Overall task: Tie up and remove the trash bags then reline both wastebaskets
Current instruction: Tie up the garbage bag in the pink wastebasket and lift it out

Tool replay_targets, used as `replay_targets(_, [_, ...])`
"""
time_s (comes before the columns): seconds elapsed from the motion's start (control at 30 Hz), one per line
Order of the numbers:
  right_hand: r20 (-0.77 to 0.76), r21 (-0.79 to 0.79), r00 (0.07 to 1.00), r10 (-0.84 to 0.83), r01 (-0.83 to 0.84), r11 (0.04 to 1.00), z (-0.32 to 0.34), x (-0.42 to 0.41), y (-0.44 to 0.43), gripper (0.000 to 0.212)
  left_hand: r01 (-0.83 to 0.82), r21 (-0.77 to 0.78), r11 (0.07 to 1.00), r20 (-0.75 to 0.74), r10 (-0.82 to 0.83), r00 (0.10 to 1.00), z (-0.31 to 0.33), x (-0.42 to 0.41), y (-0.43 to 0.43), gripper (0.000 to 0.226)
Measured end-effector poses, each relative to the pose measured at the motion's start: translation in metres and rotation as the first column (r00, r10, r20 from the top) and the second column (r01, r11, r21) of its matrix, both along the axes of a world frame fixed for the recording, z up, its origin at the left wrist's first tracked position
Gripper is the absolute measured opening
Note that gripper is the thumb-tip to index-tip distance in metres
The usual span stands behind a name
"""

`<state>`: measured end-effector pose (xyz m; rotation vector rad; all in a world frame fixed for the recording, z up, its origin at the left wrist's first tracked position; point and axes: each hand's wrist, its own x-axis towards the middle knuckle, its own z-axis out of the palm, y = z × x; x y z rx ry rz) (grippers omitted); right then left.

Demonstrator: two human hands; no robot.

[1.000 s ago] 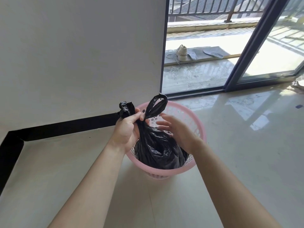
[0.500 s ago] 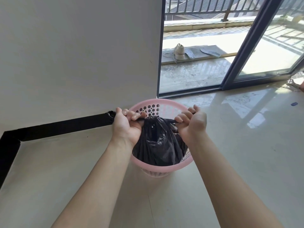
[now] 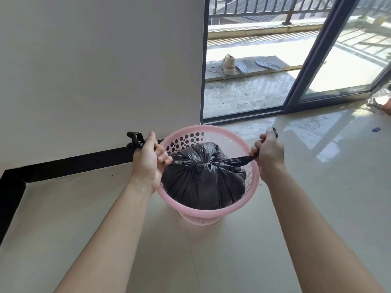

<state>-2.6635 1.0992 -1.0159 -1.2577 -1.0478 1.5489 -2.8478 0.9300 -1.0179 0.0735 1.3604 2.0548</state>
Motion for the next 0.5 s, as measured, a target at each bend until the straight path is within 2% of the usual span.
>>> replay_targets(0.07, [0.188,0.109,0.971,0.147,-0.170,0.979,0.010,-0.003,-0.001,0.045,0.071,0.051,0.996,-0.028,-0.070,0.997,0.008,0.006,0.005,0.036])
replay_targets(0.1, [0.299,0.159,0.933,0.199,-0.254,0.954,0.015,-0.005,-0.001,0.051,0.101,0.012,0.995,-0.099,-0.099,0.990,0.011,0.008,0.007,0.038])
replay_targets(0.2, [0.577,0.215,0.771,0.268,-0.460,0.861,0.029,-0.010,-0.005,0.055,0.103,-0.209,0.973,-0.365,-0.175,0.915,0.014,0.015,0.013,0.049])
replay_targets(0.27, [0.704,0.217,0.668,0.241,-0.525,0.823,0.036,-0.013,-0.009,0.056,0.095,-0.379,0.921,-0.454,-0.274,0.848,0.013,0.018,0.015,0.060])
replay_targets(0.3, [0.704,0.233,0.671,0.232,-0.526,0.818,0.037,-0.014,-0.011,0.055,0.091,-0.501,0.861,-0.465,-0.356,0.810,0.012,0.018,0.014,0.067])
replay_targets(0.37, [0.559,0.247,0.781,0.278,-0.477,0.843,0.039,-0.018,-0.015,0.049,0.072,-0.700,0.711,-0.431,-0.501,0.750,0.009,0.016,0.011,0.079])
replay_targets(0.43, [0.336,0.188,0.872,0.357,-0.433,0.882,0.044,-0.022,-0.020,0.046,0.033,-0.782,0.622,-0.411,-0.555,0.724,0.006,0.016,0.006,0.097])
replay_targets(0.5, [0.196,0.124,0.890,0.412,-0.439,0.890,0.048,-0.025,-0.025,0.047,-0.038,-0.796,0.604,-0.462,-0.566,0.683,0.003,0.015,0.005,0.105])
